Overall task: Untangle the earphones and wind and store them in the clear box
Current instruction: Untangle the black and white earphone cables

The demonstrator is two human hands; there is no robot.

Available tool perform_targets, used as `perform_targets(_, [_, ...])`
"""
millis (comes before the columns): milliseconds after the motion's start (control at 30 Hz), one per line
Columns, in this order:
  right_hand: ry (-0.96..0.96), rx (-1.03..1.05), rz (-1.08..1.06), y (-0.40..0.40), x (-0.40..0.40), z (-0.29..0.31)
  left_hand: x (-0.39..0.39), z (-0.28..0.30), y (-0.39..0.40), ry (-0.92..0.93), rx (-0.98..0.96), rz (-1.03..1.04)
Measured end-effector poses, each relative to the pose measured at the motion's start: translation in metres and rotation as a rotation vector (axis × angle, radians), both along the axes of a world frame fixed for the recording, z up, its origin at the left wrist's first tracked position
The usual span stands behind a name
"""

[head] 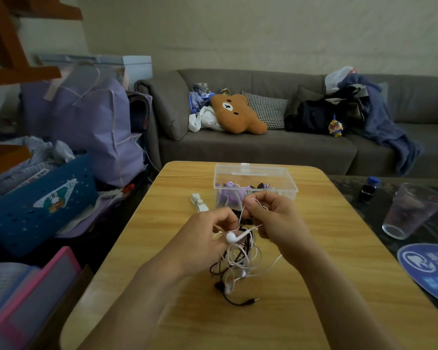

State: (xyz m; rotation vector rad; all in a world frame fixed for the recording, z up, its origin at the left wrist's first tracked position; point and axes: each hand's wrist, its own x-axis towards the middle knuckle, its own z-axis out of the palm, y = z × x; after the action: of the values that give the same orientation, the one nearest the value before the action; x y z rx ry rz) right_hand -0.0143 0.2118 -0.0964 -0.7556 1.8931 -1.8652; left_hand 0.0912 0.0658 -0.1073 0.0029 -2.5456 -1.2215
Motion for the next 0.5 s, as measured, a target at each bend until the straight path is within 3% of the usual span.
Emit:
perform_targets(100, [0.07, 0.01, -0.135, -0.0086, 0.0051, -0.0052, -0.0009, 0.0012, 0.0008, -0.012, -0.019, -0.021])
perform_targets(233, [-0.023, -0.047, -0.243, -0.0082, 0.0012, -0.0032, -0.0005, 0.001, 0.0063, -0.001, -0.002, -0.057])
perform_targets(500, [-0.078, -0.013, -0.174, -0.0101, 0.0064, 0.0006, 0.0026, -0.0017, 0.0048, 0.062, -0.007, 0.078])
